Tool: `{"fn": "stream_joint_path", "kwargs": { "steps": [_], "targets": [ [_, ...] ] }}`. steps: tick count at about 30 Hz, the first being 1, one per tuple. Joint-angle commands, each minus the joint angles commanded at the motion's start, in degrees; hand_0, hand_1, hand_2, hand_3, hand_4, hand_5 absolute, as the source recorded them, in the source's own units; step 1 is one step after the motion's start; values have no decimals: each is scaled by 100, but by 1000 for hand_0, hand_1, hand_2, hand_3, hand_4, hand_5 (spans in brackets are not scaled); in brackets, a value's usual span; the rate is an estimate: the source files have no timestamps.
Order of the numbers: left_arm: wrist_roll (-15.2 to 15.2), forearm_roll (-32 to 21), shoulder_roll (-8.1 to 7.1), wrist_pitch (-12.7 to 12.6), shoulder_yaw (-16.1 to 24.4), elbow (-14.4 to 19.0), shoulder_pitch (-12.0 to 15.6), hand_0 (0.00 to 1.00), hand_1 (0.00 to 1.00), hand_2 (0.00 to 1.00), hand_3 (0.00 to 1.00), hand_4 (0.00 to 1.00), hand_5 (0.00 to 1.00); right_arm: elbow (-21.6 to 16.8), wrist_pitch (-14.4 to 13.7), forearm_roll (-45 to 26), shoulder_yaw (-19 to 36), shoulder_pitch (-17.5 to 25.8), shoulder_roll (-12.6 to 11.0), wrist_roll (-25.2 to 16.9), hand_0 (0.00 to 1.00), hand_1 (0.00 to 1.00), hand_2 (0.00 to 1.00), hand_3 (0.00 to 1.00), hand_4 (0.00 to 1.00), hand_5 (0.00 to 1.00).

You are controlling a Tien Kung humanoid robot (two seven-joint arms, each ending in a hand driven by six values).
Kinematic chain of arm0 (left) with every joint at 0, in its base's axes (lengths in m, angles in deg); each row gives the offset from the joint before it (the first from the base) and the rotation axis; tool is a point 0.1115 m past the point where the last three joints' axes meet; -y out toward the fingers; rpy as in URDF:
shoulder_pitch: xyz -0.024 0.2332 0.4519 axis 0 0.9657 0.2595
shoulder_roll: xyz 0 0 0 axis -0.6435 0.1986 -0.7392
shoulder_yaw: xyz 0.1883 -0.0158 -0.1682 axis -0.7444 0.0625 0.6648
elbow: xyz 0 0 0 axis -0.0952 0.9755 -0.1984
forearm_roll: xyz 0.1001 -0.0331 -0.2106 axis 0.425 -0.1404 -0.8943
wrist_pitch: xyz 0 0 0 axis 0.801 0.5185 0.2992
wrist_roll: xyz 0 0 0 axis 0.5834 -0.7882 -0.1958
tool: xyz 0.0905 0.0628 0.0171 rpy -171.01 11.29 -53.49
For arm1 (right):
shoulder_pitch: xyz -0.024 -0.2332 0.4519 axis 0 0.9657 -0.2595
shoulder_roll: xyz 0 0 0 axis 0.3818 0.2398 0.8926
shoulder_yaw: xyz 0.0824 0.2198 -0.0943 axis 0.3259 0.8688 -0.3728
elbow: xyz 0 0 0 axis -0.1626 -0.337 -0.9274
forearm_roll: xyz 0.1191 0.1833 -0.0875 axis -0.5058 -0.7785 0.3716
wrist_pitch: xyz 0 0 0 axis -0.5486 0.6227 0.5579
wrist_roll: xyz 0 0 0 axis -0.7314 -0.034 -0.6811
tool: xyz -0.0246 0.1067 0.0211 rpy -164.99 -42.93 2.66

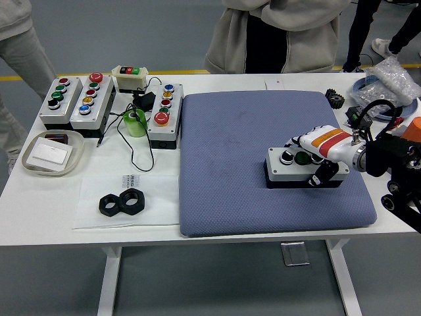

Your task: Pick up the button,place it on the desk,press the button,press the button

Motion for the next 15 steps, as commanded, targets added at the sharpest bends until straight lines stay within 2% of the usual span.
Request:
{"fn": "stream_joint_path", "kwargs": {
  "steps": [5, 6, 11, 12, 15],
  "targets": [
    [10, 27, 1, -1, 20, 0, 2, 700, 834, 895, 825, 645, 998, -67, 88, -94, 81, 27, 5, 49, 871, 706, 767, 980, 929, 98],
    [12, 31, 1, -1, 23, 0, 3, 699, 833, 895, 825, 645, 998, -72, 108, -108, 88, 27, 5, 54, 959, 829, 930, 998, 928, 95],
    [15, 40, 3, -3, 35, -1, 2, 699, 833, 895, 825, 645, 998, -77, 246, -252, 142, 37, -8, 61, 959, 829, 930, 998, 928, 95],
    [15, 40, 4, -3, 36, -2, 2, 699, 834, 895, 825, 644, 998, -77, 250, -260, 145, 38, -8, 63, 994, 896, 998, 998, 949, 136],
    [11, 23, 4, 1, 21, -3, -2, 699, 834, 895, 825, 644, 998, -109, 291, -371, 213, 67, -14, 76, 994, 896, 998, 998, 949, 136]
  ]
}}
